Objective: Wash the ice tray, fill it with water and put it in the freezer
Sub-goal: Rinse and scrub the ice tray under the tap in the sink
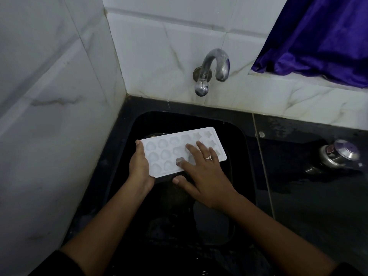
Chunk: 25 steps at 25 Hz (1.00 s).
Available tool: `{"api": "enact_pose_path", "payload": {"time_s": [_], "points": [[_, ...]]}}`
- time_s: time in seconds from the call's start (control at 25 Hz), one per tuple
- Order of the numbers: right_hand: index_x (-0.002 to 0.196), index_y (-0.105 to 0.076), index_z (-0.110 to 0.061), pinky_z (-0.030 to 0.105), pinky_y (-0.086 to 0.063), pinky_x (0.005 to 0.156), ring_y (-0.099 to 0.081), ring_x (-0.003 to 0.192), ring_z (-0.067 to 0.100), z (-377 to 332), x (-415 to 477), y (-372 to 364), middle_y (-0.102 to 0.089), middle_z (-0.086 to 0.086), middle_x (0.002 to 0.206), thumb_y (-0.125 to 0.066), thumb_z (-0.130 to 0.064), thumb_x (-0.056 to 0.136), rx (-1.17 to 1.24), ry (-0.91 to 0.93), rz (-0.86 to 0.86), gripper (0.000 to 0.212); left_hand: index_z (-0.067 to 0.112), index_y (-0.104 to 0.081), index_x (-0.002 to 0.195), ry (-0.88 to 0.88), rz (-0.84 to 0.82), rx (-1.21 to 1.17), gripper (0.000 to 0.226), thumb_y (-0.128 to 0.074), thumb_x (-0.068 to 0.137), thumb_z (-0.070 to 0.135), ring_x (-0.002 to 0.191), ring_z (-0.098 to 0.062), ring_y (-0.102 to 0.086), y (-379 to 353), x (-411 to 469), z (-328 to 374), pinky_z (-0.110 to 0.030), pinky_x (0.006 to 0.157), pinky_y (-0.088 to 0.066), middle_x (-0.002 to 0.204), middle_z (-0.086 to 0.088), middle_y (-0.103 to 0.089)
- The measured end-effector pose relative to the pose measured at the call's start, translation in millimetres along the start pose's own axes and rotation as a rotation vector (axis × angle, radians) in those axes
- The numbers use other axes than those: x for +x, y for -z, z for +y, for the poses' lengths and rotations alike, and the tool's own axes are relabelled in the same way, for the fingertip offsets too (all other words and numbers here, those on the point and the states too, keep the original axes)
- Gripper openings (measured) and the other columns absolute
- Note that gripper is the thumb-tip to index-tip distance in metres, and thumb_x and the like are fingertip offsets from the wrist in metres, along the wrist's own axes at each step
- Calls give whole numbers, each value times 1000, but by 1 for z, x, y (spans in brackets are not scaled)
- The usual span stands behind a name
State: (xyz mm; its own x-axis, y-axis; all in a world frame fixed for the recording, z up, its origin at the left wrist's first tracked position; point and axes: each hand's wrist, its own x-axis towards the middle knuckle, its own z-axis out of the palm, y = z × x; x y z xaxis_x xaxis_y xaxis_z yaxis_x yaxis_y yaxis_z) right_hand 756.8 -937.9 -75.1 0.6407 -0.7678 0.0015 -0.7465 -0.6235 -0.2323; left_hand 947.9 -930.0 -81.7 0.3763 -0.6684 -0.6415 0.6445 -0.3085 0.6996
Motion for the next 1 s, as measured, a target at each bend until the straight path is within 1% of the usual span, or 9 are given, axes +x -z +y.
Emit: {"api": "enact_pose_path", "payload": {"time_s": [0.12,0.24,0.36,0.44,0.6,0.72,0.8,0.88,1.0], "points": [[139,-56,-31,61,-9,126,-6,159,35,1,2,6,-25,13,168,-32,-70,101,32,-7,66,60,25,-73,123,8,6,-13,59,-32,107,64,104,-33,-77,1,2,2,-48,83,-61,114,-7,-80],[138,-53,-29,59,-8,127,-6,159,34,-12,5,1,-25,13,167,-33,-71,101,24,75,36,59,26,-74,119,-2,1,-30,56,-32,108,63,98,-30,-78,-5,0,3,-45,80,-61,108,-5,-82],[125,-60,-32,63,-8,124,-7,159,34,-17,11,0,-28,12,166,-33,-69,102,45,43,45,51,25,-74,120,16,-21,-18,58,-33,107,64,96,-30,-79,-11,-3,1,-46,82,-62,108,-7,-82],[117,-64,-29,62,-6,125,-7,159,34,-19,13,0,-29,14,166,-34,-69,101,52,27,55,52,23,-74,118,28,-26,-11,59,-35,106,65,92,-30,-80,-12,-5,0,-46,80,-62,107,-8,-82],[131,-60,-31,62,-4,125,-6,159,34,-13,9,1,-27,13,166,-35,-72,100,-2,100,25,57,24,-73,119,22,-24,-1,58,-34,107,64,90,-29,-80,-9,-3,1,-44,77,-62,107,-8,-82],[119,-67,-31,62,-3,125,-8,159,34,-12,13,6,-29,13,166,-35,-70,100,48,40,37,53,22,-73,118,34,-27,1,58,-34,107,64,87,-28,-81,-13,-5,-1,-41,71,-63,103,-7,-82],[120,-64,-27,61,-4,126,-9,159,34,-17,11,1,-30,13,165,-34,-73,100,21,65,21,59,20,-73,117,36,-35,3,59,-34,107,63,83,-27,-81,-15,-6,-1,-39,67,-63,99,-7,-83],[127,-62,-27,61,-5,126,-9,159,34,-16,8,-1,-30,13,165,-33,-74,99,0,98,11,61,21,-72,116,29,-26,11,57,-33,108,62,79,-26,-81,-14,-6,-1,-40,69,-61,94,-6,-83],[121,-66,-33,62,-5,125,-9,159,34,-14,10,3,-31,12,165,-34,-71,100,60,27,24,55,21,-73,114,39,-19,16,58,-36,106,65,85,-29,-80,-12,-5,-3,-42,72,-62,98,-7,-83]]}}
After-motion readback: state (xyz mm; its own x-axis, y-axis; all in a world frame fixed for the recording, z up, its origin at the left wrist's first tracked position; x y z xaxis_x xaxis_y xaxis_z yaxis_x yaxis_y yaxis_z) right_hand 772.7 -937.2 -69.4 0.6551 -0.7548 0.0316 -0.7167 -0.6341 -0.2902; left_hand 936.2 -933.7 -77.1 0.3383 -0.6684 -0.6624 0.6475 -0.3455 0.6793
